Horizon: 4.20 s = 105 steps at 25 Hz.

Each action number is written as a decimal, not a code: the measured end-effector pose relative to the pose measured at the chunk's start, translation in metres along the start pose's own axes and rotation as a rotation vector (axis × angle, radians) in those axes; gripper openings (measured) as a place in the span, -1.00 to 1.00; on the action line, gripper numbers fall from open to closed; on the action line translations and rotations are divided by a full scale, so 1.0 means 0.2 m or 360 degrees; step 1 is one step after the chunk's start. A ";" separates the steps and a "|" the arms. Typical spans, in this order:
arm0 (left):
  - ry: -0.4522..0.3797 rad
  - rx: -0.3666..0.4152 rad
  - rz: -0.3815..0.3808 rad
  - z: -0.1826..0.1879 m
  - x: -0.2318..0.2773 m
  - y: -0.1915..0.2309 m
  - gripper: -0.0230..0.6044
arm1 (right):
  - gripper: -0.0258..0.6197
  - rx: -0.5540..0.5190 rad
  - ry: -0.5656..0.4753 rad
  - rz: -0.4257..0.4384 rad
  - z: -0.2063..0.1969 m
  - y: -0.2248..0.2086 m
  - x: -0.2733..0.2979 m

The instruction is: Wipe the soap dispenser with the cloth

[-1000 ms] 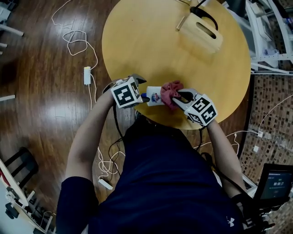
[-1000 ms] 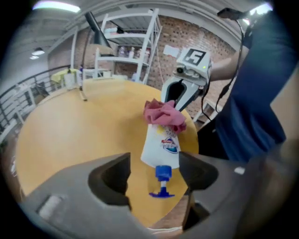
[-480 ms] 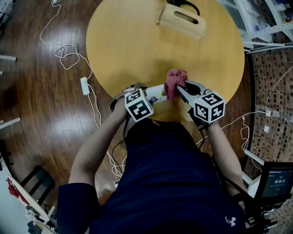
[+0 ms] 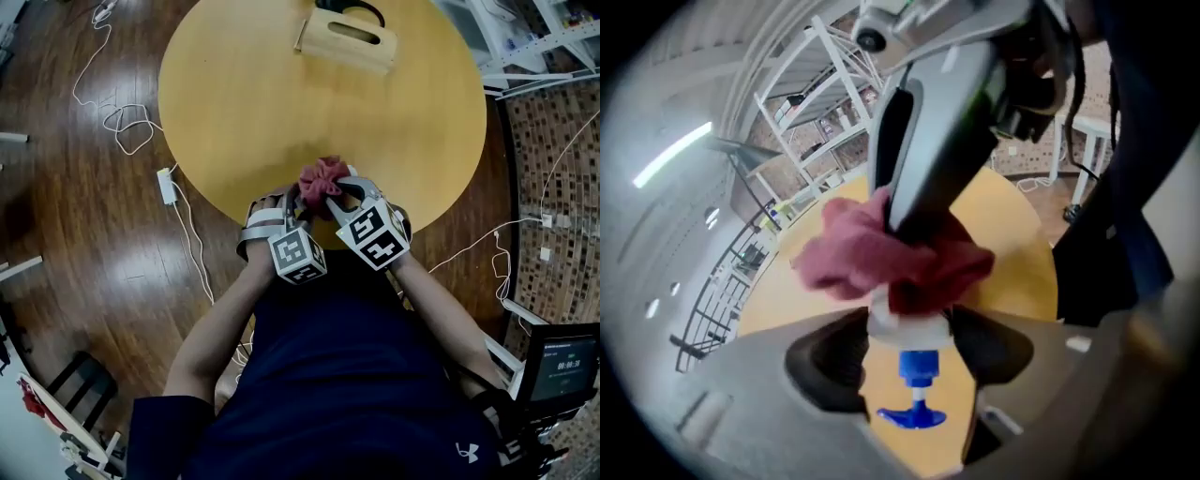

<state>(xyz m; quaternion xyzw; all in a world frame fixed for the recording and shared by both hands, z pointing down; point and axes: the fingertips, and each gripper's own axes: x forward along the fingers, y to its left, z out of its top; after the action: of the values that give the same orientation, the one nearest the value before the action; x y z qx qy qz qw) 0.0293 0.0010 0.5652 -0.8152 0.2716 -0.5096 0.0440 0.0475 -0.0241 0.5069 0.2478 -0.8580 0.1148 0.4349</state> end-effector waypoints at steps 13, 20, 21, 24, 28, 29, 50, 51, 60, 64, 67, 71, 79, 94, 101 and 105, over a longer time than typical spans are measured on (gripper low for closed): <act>-0.0021 0.0117 0.0101 0.01 -0.03 -0.04 -0.06 | -0.65 0.0105 -0.0028 0.0129 0.11 0.13 0.02; -0.0299 -0.0171 -0.0231 0.09 -0.10 -0.12 -0.05 | -0.65 0.0378 0.0083 -0.0011 -0.22 -0.13 -0.09; -0.0342 -0.0310 -0.0316 0.10 -0.13 -0.10 0.00 | -0.65 0.0424 0.0073 -0.0002 -0.25 -0.14 -0.10; -0.0393 -0.0458 -0.0427 0.16 -0.16 -0.02 0.07 | -0.65 0.0521 0.0043 0.0032 -0.31 -0.11 -0.15; -0.0280 -0.0151 -0.0577 0.21 -0.07 -0.11 0.10 | -0.65 0.0594 0.0124 0.0028 -0.47 -0.03 -0.15; -0.0241 -0.0081 -0.0620 0.21 -0.03 -0.15 0.10 | -0.65 0.0638 0.0137 0.0029 -0.51 -0.01 -0.15; -0.0141 -0.0172 -0.0651 0.22 0.03 -0.27 -0.12 | -0.65 0.0503 0.0234 -0.0371 -0.57 -0.31 -0.20; -0.0131 -0.0148 -0.0642 0.21 0.02 -0.26 -0.11 | -0.65 0.0470 0.0207 -0.0335 -0.51 -0.27 -0.19; 0.0052 -0.0235 -0.0739 -0.07 0.04 -0.28 0.00 | -0.65 0.0416 0.0116 0.0030 -0.35 0.05 0.00; -0.0112 -0.0378 -0.0760 -0.01 0.05 -0.29 -0.30 | -0.65 0.0466 0.0072 0.0042 -0.35 0.04 0.01; -0.0175 -0.0418 -0.0739 0.02 0.08 -0.30 -0.50 | -0.65 0.0456 0.0072 0.0021 -0.35 0.04 0.01; -0.0185 -0.0399 -0.0702 0.03 0.09 -0.31 -0.51 | -0.65 0.0442 0.0122 -0.0049 -0.40 -0.02 0.00; -0.0165 -0.0346 -0.0676 0.05 0.12 -0.34 -0.51 | -0.65 0.0616 0.0282 -0.0377 -0.61 -0.41 -0.15; -0.0090 -0.0257 -0.0602 0.07 0.11 -0.34 -0.51 | -0.65 0.0583 0.0344 -0.0242 -0.55 -0.42 -0.03; -0.0068 -0.0291 -0.0635 0.04 0.11 -0.34 -0.50 | -0.65 0.0523 0.0130 -0.0010 -0.32 -0.16 -0.07; -0.0047 -0.0284 -0.0640 0.04 0.09 -0.34 -0.50 | -0.65 0.0255 0.0105 0.0216 -0.24 0.20 0.02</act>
<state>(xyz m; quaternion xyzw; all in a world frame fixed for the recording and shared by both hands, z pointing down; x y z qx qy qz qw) 0.0689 0.0472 0.6002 -0.8610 0.1470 -0.4701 -0.1270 0.0576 0.0295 0.5403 0.2194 -0.8461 0.2204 0.4329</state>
